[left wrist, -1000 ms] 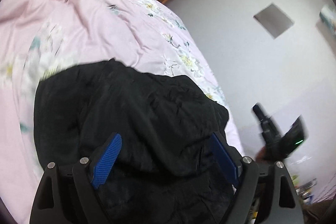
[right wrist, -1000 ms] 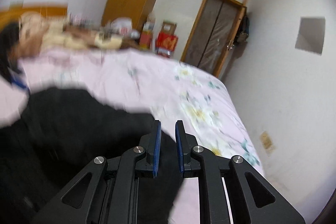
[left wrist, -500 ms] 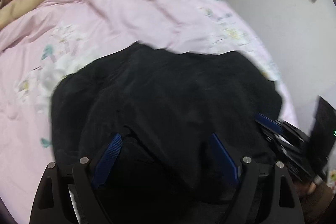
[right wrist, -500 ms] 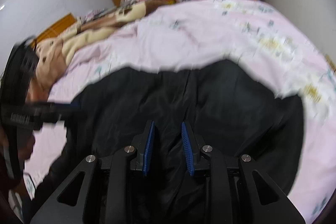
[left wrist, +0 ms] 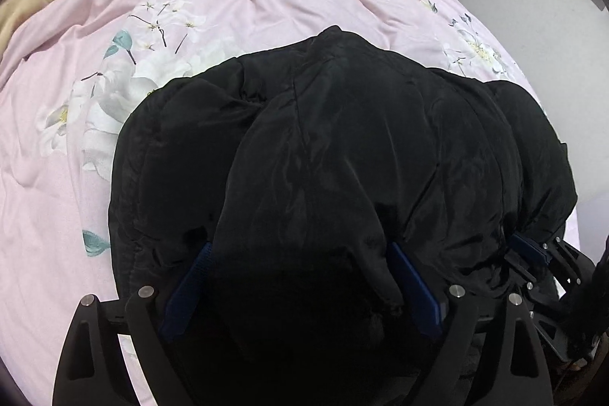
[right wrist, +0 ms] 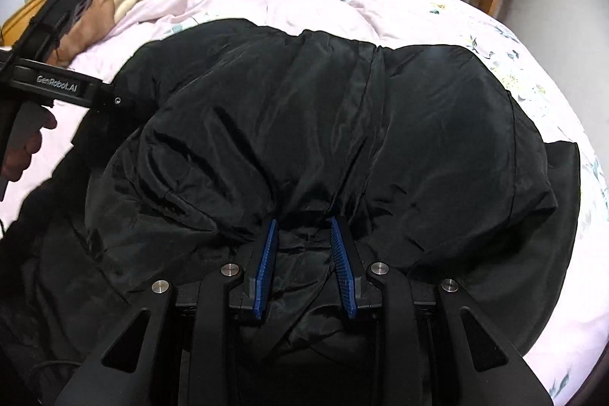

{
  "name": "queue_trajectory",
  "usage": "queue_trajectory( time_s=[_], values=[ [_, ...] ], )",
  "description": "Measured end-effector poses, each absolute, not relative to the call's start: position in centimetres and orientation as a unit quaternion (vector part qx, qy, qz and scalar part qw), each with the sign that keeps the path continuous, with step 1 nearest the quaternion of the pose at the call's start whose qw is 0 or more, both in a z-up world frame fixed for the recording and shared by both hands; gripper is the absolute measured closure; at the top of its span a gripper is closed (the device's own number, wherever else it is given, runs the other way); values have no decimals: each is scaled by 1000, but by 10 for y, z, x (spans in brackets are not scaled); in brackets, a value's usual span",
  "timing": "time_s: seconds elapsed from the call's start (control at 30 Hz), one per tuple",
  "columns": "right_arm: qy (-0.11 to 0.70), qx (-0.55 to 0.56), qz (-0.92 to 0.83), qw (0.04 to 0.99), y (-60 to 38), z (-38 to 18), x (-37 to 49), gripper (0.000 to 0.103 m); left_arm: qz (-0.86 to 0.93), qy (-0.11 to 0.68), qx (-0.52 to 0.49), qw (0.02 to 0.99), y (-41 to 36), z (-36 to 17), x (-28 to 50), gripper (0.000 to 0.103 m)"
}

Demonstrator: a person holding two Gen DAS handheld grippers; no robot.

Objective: Fold large clothes
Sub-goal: 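Lower the folded hem onto the jacket and open both tools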

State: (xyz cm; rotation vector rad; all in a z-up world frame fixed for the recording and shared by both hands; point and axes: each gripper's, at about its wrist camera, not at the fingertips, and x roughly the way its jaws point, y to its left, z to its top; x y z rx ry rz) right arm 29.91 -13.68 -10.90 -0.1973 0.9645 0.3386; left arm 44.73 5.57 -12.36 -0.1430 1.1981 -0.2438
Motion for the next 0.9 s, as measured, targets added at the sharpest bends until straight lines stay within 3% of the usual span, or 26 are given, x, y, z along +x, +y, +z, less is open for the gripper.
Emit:
queue_trajectory(
  time_s=[0.2, 0.4, 0.43, 0.57, 0.67, 0.9],
  values=[
    [480, -74, 161, 859, -145, -89, 297, 73, -100, 548, -59, 828, 55, -97, 434, 14],
    [374, -5, 113, 920, -190, -19, 283, 72, -90, 494, -56, 863, 48, -55, 412, 14],
    [370, -3, 96, 924, -195, -18, 287, 66, -84, 496, -48, 863, 43, -55, 415, 14],
    [412, -2, 44, 910, -214, -46, 311, 62, -51, 523, -31, 850, 43, -81, 423, 14],
    [456, -16, 32, 889, -224, -80, 320, 62, -61, 552, -109, 825, 63, -108, 432, 14],
    [461, -26, 39, 886, -226, -103, 320, 62, -72, 543, -94, 831, 61, -123, 434, 13]
  ],
)
